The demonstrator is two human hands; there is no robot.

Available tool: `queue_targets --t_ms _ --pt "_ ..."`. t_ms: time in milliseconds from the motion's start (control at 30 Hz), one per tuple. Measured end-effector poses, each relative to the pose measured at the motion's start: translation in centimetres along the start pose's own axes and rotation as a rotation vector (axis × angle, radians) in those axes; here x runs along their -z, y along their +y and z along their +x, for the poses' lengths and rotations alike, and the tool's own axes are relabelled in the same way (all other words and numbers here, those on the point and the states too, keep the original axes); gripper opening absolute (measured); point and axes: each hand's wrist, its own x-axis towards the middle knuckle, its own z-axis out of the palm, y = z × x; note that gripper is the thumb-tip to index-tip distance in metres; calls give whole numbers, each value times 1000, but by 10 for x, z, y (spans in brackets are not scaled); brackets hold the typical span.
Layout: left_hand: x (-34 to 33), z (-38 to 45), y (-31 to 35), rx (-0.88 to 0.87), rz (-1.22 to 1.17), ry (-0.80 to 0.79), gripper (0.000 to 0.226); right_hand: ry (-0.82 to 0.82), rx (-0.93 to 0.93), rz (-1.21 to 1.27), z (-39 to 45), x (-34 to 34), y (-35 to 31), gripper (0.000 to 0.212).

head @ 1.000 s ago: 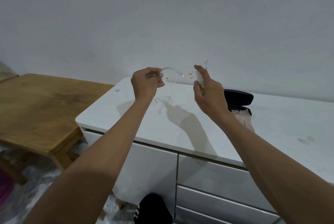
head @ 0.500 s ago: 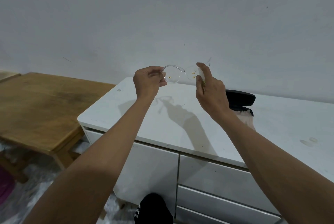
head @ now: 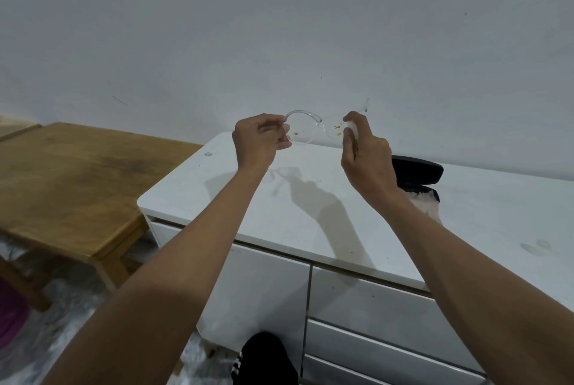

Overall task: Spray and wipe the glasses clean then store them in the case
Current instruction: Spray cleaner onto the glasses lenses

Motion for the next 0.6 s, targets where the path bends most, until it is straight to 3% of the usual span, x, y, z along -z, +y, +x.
queue_targets --t_ms 167,433,600 --pt "1 0 1 10 -1 4 14 27 -7 -25 -4 -2 0 35" --pt "2 0 2 9 20 25 16 -94 147 55 -1 -13 -24 40" --pt "4 -3 3 21 21 34 16 -76 198 41 -3 -27 -39 43"
